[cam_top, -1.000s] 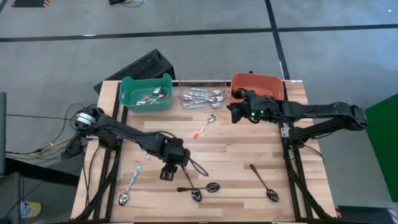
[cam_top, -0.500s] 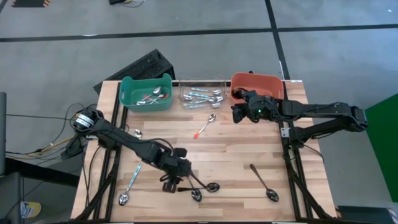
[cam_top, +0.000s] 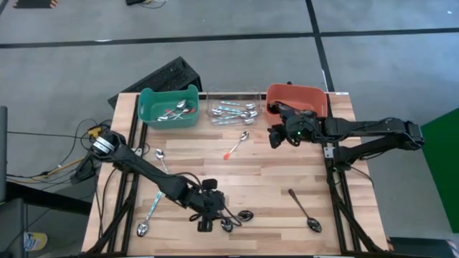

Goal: Sort silverware by color (type)
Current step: Put the black spoon into the orange bin

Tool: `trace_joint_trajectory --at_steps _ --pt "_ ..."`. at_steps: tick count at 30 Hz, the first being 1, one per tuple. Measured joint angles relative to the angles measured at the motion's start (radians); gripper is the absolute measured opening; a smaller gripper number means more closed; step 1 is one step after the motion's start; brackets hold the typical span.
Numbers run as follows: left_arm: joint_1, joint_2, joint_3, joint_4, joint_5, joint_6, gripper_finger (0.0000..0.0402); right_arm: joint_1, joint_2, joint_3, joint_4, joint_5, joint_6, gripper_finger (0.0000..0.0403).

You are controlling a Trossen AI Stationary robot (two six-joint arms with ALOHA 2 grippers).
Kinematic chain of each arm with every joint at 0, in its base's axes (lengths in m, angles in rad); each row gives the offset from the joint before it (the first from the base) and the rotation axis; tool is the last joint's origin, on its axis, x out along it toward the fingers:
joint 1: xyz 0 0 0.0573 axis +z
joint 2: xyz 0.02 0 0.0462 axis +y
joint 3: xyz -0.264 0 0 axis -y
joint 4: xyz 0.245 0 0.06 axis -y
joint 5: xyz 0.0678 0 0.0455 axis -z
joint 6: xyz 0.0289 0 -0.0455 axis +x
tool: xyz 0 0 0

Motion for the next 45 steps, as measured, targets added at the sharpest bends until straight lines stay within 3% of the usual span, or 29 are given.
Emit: trace_joint_trajectory --at_steps 23,34,38,45 --pt "-0.024 0.219 0.004 0.078 0.100 -0.081 0.0163 0.005 0.000 0.000 -0.061 -0.001 -0.003 0.0141" --pt "-0.021 0.241 0.006 0.091 -0.014 -0.169 0.0158 0.005 0.000 0.000 -0.060 -0.001 -0.001 0.0141" --pt "-0.011 0.271 0.008 0.076 -0.019 -0.194 0.0126 0.005 0.000 0.000 -0.060 -0.001 0.000 0.0141" --pt "-0.023 0.309 0.012 0.070 -0.002 -0.248 0.0034 0.012 0.000 0.000 -0.063 -0.003 0.000 0.0141"
